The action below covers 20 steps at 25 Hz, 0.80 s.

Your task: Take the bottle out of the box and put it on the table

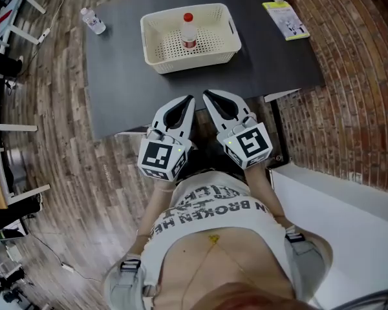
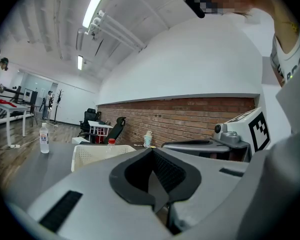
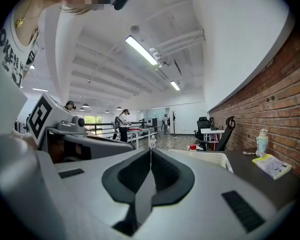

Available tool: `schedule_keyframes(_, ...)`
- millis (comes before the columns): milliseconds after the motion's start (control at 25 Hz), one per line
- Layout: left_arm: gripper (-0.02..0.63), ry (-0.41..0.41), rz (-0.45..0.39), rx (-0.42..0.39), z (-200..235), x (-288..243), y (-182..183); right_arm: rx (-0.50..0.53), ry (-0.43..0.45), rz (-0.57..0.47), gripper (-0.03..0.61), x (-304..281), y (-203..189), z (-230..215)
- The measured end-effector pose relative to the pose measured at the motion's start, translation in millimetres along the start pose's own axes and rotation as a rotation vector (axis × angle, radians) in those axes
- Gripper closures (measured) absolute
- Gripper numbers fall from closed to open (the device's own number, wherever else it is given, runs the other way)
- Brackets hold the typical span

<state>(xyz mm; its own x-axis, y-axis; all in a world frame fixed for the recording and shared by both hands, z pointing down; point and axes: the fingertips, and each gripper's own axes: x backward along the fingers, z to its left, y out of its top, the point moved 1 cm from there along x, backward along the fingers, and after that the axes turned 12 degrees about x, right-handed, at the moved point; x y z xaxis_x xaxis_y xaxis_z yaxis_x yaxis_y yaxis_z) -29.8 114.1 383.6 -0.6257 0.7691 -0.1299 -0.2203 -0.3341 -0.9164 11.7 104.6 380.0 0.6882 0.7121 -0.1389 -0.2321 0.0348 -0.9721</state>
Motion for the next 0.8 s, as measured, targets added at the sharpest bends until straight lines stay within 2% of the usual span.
schedule_keyframes(280,0.607,0.024,0.002,0.021,14.2,-11.0,-0.1,0.002,0.014,0.002,0.569,-15.8,-2.6,-12.9)
schedule_keyframes(800,0.607,0.070,-0.010,0.013,54.7,-65.7,36.2,-0.001,0.061,-0.038,0.569,-75.5,6.0,-67.0)
